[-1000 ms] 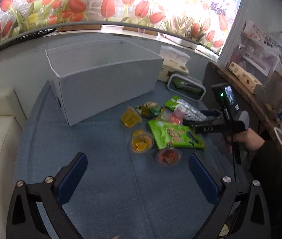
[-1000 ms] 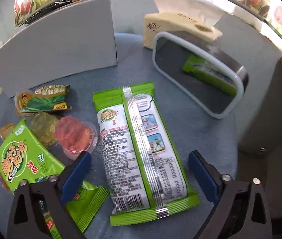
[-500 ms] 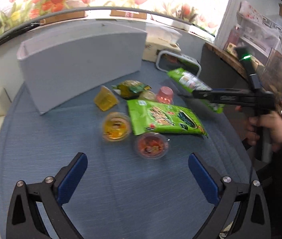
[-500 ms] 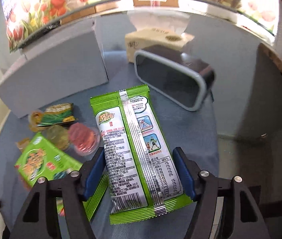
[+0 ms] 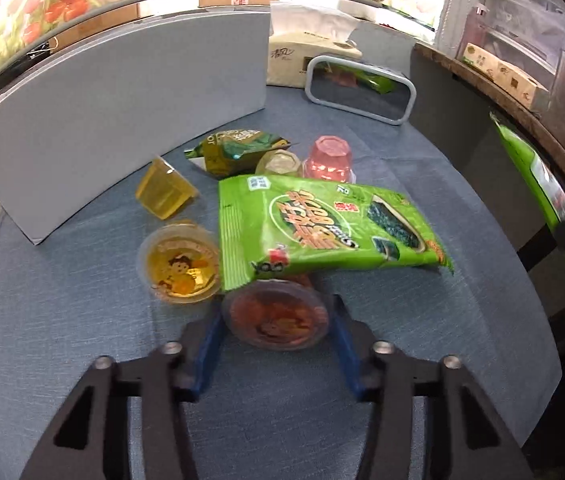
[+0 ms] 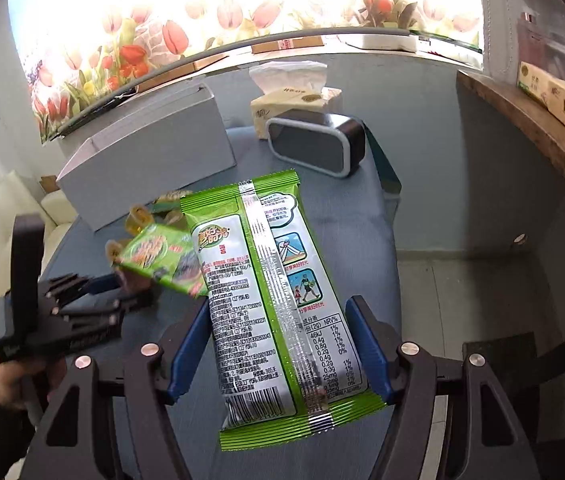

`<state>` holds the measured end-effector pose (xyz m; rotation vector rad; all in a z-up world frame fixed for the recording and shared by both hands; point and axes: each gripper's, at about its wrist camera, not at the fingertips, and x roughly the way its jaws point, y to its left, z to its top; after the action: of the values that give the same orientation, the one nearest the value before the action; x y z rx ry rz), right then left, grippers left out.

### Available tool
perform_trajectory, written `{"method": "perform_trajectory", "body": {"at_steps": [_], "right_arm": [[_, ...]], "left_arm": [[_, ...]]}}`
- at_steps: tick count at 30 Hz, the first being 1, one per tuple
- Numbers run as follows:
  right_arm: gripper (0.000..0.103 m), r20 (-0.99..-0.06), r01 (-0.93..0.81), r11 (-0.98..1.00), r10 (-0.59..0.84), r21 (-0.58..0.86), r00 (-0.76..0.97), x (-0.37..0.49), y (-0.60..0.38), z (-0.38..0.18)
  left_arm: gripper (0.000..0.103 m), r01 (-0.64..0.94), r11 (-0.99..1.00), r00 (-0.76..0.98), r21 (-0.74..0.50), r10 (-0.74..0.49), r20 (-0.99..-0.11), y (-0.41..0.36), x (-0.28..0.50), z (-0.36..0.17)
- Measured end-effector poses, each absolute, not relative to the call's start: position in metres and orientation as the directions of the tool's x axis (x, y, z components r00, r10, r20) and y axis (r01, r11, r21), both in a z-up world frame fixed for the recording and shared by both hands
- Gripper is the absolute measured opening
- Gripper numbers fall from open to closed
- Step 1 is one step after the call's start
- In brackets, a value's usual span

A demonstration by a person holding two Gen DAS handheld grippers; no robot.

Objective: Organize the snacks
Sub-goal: 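Grasp the red jelly cup with the left gripper, then release the jelly cup and long packet into the white box with both grippers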

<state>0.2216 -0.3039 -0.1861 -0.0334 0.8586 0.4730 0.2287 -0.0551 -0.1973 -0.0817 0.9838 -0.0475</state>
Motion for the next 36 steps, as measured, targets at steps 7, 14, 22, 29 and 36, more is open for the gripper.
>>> {"method": "perform_trajectory", "body": {"at_steps": [7, 14, 22, 29, 36], "right_arm": [[0.072, -0.728, -0.426, 0.886, 0.415, 0.186, 0.545, 0.212, -0.299, -0.19], [0.072, -0.716, -0.456, 0.866, 0.45, 0.204, 0.534, 0.196, -0.281, -0.184], [0.072, -0.691, -0.535, 0.822, 0.504, 0.198, 0.518, 0.188, -0.238, -0.161], [0.072, -0.675, -0.603, 0.785, 0.521, 0.14, 0.522, 0.225, -0.174, -0.125], [0.073, -0.667, -0.629, 0.772, 0.517, 0.093, 0.536, 0.299, -0.099, -0.089]], "left_arm": [[0.051, 0.004, 0.987, 0.565, -0.163, -0.136, -0.813, -0.043, 0.215, -0.193], [0.051, 0.013, 0.985, 0.609, -0.173, -0.145, -0.78, -0.031, 0.186, -0.164], [0.051, -0.028, 0.978, 0.681, -0.207, -0.133, -0.72, 0.004, 0.16, -0.111], [0.051, -0.094, 0.968, 0.747, -0.234, -0.086, -0.659, 0.056, 0.188, -0.054], [0.051, -0.116, 0.968, 0.784, -0.223, -0.048, -0.618, 0.104, 0.241, -0.014]]}}
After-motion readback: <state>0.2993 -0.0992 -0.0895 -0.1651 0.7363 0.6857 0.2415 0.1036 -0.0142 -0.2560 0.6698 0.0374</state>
